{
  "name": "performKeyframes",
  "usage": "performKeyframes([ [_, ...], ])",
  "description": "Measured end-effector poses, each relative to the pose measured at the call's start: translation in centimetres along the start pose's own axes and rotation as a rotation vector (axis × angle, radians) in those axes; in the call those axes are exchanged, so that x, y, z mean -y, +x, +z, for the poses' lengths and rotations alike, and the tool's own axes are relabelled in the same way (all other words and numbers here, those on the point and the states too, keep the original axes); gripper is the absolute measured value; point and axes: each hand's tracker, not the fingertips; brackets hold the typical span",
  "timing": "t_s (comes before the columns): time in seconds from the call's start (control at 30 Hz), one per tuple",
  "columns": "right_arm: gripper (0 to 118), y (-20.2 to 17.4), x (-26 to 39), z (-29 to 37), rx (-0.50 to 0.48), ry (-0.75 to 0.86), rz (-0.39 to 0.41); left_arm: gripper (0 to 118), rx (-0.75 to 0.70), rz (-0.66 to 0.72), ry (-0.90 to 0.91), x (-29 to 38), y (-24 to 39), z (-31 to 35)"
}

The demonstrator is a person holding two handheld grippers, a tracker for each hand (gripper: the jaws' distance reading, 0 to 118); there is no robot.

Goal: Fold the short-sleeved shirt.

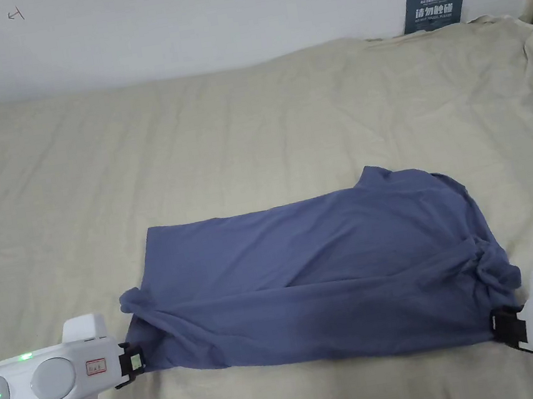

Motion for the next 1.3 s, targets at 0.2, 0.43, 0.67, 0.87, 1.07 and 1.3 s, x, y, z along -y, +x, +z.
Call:
performKeyframes([
  [0.2,10,0.8,2.5,5.3,-0.027,0.031,-0.005,5,-0.012,0.019,-0.013,4.0,-2.2,2.5],
  [0.43,10,1.4,7.2,8.0,-0.042,0.001,0.000,5,-0.007,0.063,-0.037,9.8,-3.8,5.3],
  [0.67,11,2.8,10.2,3.8,0.023,-0.072,-0.022,5,-0.042,0.063,-0.063,12.2,-3.5,3.1],
  [0.87,11,3.7,10.4,2.9,0.037,-0.066,-0.046,5,-0.095,0.042,-0.053,12.7,-2.2,2.6],
  [1.07,66,1.4,9.7,4.9,0.103,-0.070,0.020,67,-0.125,0.037,-0.038,12.4,-1.6,3.3],
  [1.3,87,-1.8,5.5,12.2,0.023,0.196,0.086,105,-0.060,0.009,0.230,9.2,1.2,10.4],
])
